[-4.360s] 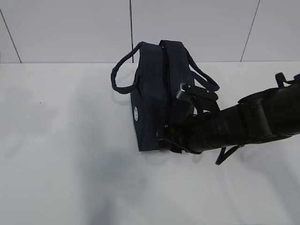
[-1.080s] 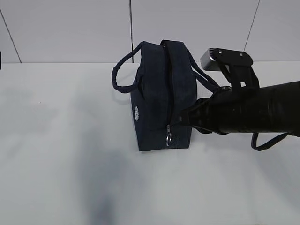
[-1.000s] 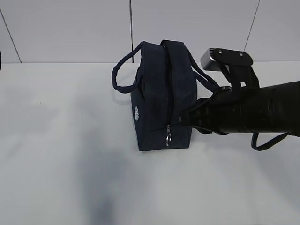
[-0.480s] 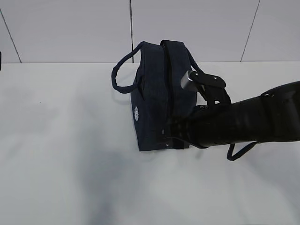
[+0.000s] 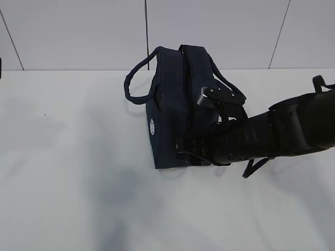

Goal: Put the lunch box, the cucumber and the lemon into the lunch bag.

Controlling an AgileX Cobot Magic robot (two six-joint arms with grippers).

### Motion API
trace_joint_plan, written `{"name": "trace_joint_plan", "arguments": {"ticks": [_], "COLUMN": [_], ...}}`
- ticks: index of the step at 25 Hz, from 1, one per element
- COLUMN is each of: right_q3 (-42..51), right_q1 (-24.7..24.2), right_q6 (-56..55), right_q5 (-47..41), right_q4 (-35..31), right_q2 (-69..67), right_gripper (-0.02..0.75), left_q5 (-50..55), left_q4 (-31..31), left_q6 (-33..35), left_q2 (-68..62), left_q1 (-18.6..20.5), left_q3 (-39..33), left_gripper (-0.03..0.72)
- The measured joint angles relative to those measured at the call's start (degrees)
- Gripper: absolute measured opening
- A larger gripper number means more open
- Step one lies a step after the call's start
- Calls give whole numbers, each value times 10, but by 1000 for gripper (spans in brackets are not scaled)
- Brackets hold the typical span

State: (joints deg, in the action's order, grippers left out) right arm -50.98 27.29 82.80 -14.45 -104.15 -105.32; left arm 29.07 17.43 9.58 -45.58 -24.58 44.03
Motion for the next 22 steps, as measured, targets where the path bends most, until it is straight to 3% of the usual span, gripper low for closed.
{"name": "trace_joint_plan", "arguments": {"ticks": [4, 9, 14, 22], "right_q3": [-5, -6, -8, -9], "right_q1": [0, 0, 0, 0], "right_q6": [0, 17, 31, 34], "right_q5": [4, 8, 13, 15], "right_q4": [-1, -2, -3, 9], "right_q2": [-9, -9, -9, -9], "right_gripper": [351, 156, 18, 1], "left_q5": [0, 0, 0, 0], "left_q4": [0, 0, 0, -1], "left_q6": [0, 0, 0, 0], "left_q2": [0, 0, 0, 0], "left_q1": [0, 0, 0, 0], "left_q3": [0, 0, 0, 0], "left_gripper": [308, 308, 308, 308]}}
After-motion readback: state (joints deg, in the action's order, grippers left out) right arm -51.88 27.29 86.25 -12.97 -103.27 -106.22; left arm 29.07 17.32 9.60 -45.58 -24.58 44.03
